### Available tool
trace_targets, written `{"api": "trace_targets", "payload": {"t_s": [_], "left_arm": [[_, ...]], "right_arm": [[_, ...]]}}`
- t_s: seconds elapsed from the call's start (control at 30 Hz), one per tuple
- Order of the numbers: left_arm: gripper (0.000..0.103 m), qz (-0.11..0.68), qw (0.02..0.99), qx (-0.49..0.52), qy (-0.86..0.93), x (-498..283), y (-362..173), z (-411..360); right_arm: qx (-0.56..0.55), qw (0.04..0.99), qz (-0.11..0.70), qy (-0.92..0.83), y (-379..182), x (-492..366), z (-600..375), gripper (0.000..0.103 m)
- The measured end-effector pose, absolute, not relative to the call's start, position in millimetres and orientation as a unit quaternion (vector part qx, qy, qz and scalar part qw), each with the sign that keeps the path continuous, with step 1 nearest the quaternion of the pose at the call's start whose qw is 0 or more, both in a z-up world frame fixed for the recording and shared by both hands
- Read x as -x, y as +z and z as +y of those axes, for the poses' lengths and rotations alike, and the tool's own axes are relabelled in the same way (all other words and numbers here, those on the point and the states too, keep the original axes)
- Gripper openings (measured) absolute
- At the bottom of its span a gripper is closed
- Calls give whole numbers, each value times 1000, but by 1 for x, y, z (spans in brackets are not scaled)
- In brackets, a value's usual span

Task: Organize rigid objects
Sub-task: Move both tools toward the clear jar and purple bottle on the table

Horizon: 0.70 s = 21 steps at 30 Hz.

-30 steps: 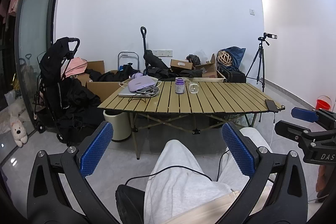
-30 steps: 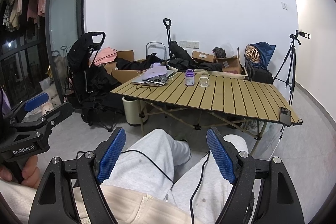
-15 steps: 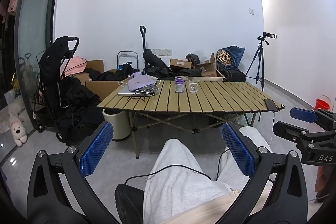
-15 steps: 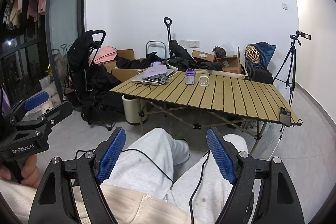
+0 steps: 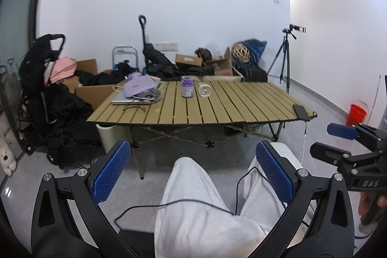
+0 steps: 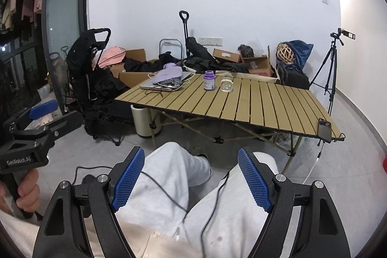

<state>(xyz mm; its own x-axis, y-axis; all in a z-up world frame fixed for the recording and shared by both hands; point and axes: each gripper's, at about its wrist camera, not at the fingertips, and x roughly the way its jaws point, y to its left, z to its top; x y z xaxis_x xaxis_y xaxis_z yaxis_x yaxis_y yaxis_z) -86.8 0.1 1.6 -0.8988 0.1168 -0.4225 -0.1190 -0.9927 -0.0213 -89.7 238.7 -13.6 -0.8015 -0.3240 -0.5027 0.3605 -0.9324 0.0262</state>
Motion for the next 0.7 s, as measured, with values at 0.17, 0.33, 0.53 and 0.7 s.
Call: {"api": "trace_targets", "payload": {"t_s": [0.17,0.33,0.53,0.7], "left_arm": [[103,12,76,236,969,161,-3,4],[103,9,81,267,960,247,-13,0],[103,7,89,284,955,344,-24,-4],[103,-3,93,312,945,430,-46,-4]], "right_arm": [[-303,191,32,-933,-17,152,245,85],[-351,204,35,-913,-24,235,245,85],[-384,187,39,-903,-37,334,242,85],[-390,185,26,-902,-47,419,241,85]]}}
